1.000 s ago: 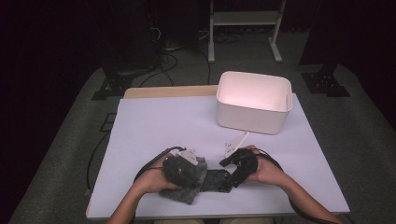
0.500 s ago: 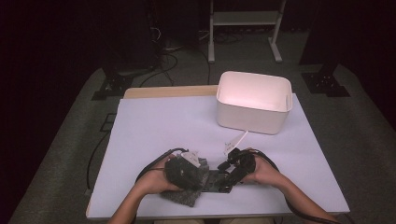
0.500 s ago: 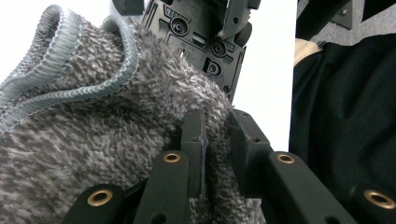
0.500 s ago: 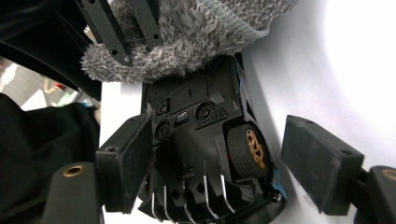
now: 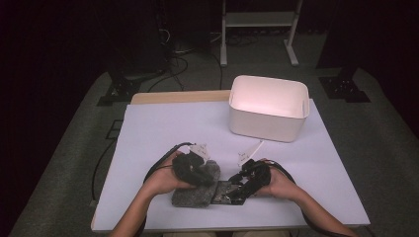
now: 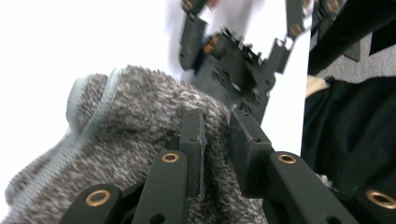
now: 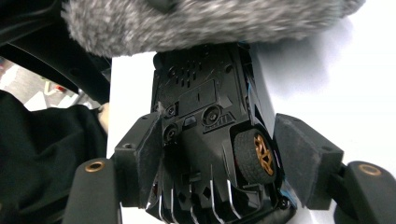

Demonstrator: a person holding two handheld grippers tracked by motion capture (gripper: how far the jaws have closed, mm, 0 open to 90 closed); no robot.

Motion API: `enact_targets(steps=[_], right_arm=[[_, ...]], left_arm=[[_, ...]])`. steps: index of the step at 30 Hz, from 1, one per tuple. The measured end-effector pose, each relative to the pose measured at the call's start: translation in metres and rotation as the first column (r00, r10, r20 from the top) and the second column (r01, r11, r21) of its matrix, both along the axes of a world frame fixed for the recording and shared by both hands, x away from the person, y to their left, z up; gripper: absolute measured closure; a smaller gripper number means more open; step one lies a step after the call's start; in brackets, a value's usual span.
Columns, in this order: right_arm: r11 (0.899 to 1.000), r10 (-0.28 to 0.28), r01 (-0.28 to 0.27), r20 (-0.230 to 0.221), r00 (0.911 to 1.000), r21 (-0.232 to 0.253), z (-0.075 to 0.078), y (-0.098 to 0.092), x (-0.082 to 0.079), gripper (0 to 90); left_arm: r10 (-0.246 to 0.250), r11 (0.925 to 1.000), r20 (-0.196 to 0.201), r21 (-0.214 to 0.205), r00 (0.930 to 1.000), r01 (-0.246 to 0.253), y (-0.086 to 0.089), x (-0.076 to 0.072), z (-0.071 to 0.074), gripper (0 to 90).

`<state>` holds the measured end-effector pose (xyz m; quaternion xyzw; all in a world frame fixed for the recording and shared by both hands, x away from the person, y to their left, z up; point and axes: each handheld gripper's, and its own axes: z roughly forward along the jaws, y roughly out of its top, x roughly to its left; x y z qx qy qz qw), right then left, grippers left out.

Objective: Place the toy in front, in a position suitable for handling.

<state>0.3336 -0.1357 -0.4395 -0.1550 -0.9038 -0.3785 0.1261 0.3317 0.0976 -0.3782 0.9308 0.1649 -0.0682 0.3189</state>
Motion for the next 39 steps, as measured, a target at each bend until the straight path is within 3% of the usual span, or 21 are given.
enact_targets(steps=[2, 3, 4, 7, 9, 10, 11, 12, 13, 15, 16, 22, 28, 33, 36, 39], right_arm=[[1.0, 0.007, -0.007, 0.055, 0.9984, -0.006, 0.003, 0.0, -0.006, 33.8], [1.0, 0.007, -0.007, 0.055, 0.9984, -0.006, 0.003, 0.0, -0.006, 33.8], [1.0, 0.011, -0.01, 0.098, 0.9951, -0.004, 0.004, 0.001, -0.011, 34.0], [1.0, 0.011, -0.011, 0.138, 0.9904, -0.002, 0.006, 0.001, -0.017, 34.2], [1.0, 0.013, -0.013, 0.183, 0.983, 0.0, 0.007, 0.001, -0.022, 35.0], [1.0, 0.014, -0.016, 0.228, 0.9736, 0.005, 0.009, 0.0, -0.028, 37.2], [1.0, 0.014, -0.016, 0.228, 0.9736, 0.005, 0.009, 0.0, -0.028, 37.2], [1.0, 0.011, -0.014, 0.244, 0.9696, 0.01, 0.01, -0.001, -0.03, 38.3], [1.0, 0.009, -0.013, 0.28, 0.9599, 0.012, 0.011, -0.001, -0.035, 38.7], [1.0, 0.009, -0.013, 0.292, 0.9564, 0.013, 0.011, -0.001, -0.037, 38.7], [1.0, 0.013, -0.017, 0.312, 0.95, 0.007, 0.011, -0.001, -0.039, 38.7], [1.0, 0.003, -0.01, 0.317, 0.9483, 0.021, 0.01, -0.002, -0.04, 38.6], [1.0, 0.0, -0.008, 0.331, 0.9436, 0.023, 0.01, -0.002, -0.043, 38.6], [1.0, 0.001, -0.009, 0.341, 0.9401, 0.022, 0.01, -0.002, -0.044, 38.6], [1.0, -0.001, -0.008, 0.358, 0.9339, 0.024, 0.01, -0.002, -0.047, 38.7], [1.0, 0.003, -0.011, 0.366, 0.9308, 0.02, 0.01, -0.002, -0.047, 38.6]], left_arm=[[0.006, 1.0, -0.013, -0.002, 0.9999, -0.006, -0.004, 0.005, 0.002, 75.5], [0.006, 1.0, -0.013, -0.002, 0.9999, -0.006, -0.004, 0.005, 0.002, 74.9], [0.006, 1.0, -0.015, -0.003, 0.9999, -0.006, -0.006, 0.007, 0.002, 74.8], [0.002, 1.0, -0.027, -0.009, 0.9996, -0.003, -0.012, 0.01, 0.003, 74.6], [0.003, 1.0, -0.033, -0.003, 0.9994, -0.003, -0.015, 0.011, 0.003, 74.6], [-0.004, 1.0, -0.043, 0.001, 0.999, 0.005, -0.018, 0.012, 0.001, 74.6], [-0.004, 1.0, -0.043, 0.001, 0.999, 0.005, -0.018, 0.012, 0.001, 74.6], [-0.01, 0.9999, -0.048, 0.004, 0.9988, 0.01, -0.019, 0.011, 0.0, 74.6], [-0.018, 0.9998, -0.058, 0.007, 0.9982, 0.018, -0.021, 0.011, -0.002, 74.7], [-0.021, 0.9997, -0.063, 0.007, 0.9978, 0.022, -0.021, 0.01, -0.004, 74.6], [-0.026, 0.9996, -0.064, 0.007, 0.9976, 0.026, -0.021, 0.01, -0.005, 74.2], [-0.02, 0.9998, -0.059, -0.009, 0.998, 0.019, -0.017, 0.01, -0.003, 72.4], [-0.019, 0.9996, -0.031, -0.02, 0.9993, 0.019, -0.007, 0.003, 0.01, 63.8], [-0.02, 0.9998, -0.049, -0.007, 0.9986, 0.02, 0.002, -0.003, 0.008, 57.8], [-0.012, 0.9999, -0.068, 0.003, 0.9976, 0.012, 0.006, -0.003, 0.002, 48.7], [-0.011, 0.9998, -0.081, 0.015, 0.9966, 0.012, 0.005, -0.004, -0.004, 47.5]])
